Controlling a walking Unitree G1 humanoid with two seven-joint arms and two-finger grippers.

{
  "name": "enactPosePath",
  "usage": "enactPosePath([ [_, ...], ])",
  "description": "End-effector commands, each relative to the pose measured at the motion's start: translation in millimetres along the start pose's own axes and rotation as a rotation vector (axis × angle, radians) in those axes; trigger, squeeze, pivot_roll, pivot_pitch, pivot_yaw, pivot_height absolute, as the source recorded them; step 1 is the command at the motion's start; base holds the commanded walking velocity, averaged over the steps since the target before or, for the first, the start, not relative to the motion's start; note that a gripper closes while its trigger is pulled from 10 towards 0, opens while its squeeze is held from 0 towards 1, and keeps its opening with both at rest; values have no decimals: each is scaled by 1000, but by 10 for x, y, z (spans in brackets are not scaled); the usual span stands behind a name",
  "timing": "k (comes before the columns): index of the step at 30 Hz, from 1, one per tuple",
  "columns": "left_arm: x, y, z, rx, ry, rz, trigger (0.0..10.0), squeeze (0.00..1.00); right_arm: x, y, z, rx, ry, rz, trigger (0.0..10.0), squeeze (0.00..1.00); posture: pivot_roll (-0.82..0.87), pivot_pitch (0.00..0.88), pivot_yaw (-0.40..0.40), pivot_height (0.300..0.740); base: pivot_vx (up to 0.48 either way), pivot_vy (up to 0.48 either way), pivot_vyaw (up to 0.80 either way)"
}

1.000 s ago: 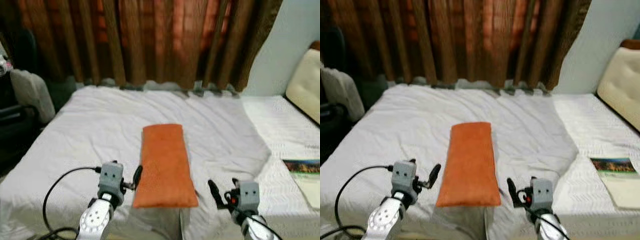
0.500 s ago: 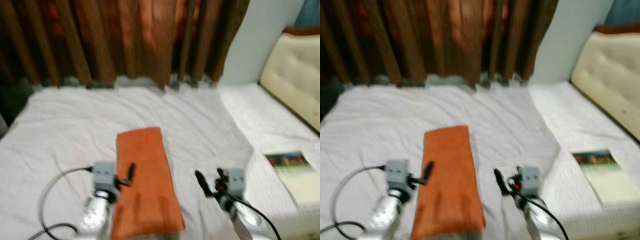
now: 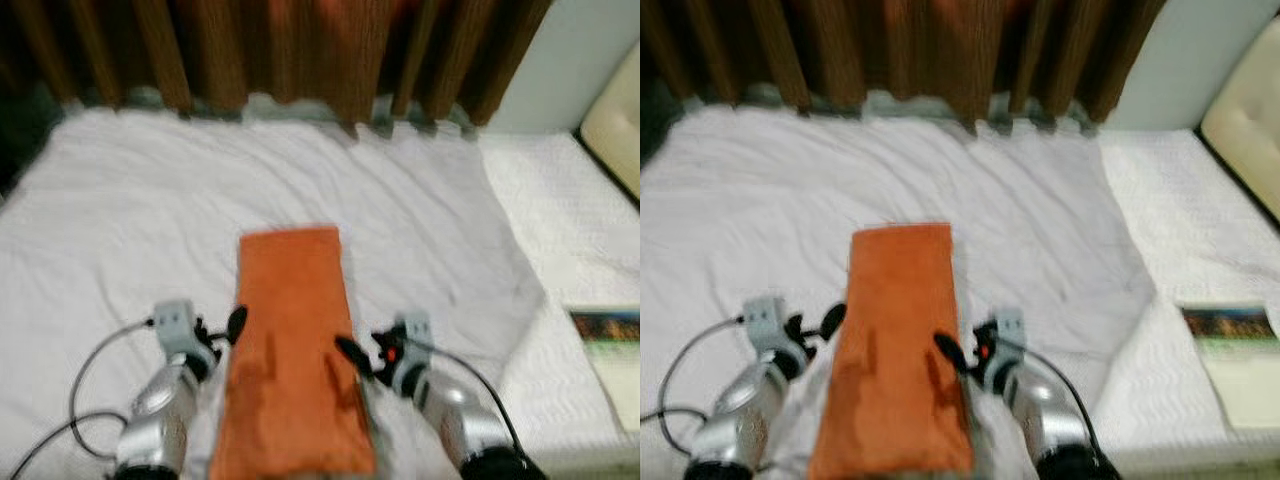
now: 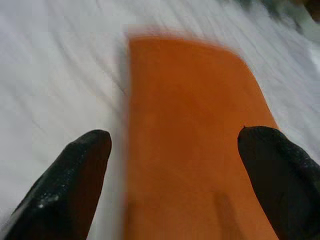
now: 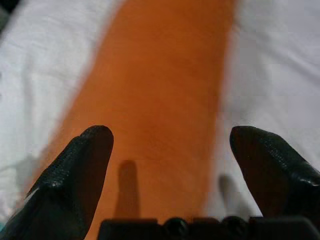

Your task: Clean up the room

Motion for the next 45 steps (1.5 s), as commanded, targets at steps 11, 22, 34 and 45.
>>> enactPosePath([
  [11,534,278,839,-240,171,94,10000,0,15,-196,517,-190,-153,-45,10000,1000,27,597,-150,740,0,0,0],
  [22,442,257,823,-237,246,45,10000,1000,-93,-83,748,-289,-256,-45,10000,1000,16,582,-158,740,0,0,0],
  [34,217,9,453,-119,515,-41,10000,0,253,-105,634,-195,-341,119,10000,0,-7,589,-142,740,0,0,0],
  [45,162,-131,117,48,515,-32,10000,0,654,-250,460,-111,-316,188,10000,0,2,591,-125,740,0,0,0],
])
Point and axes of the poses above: a point about 5 cm out from each wrist's last joint towards the gripper, its own y axis pointing back from the gripper into the wrist, its own z axis along the axis of the wrist's last joint, x = y × z, the point moved 6 cm from there along -y, pointing out of the wrist towards the gripper, and after that the axes turned 14 degrees about y, right-handed, at the moved point
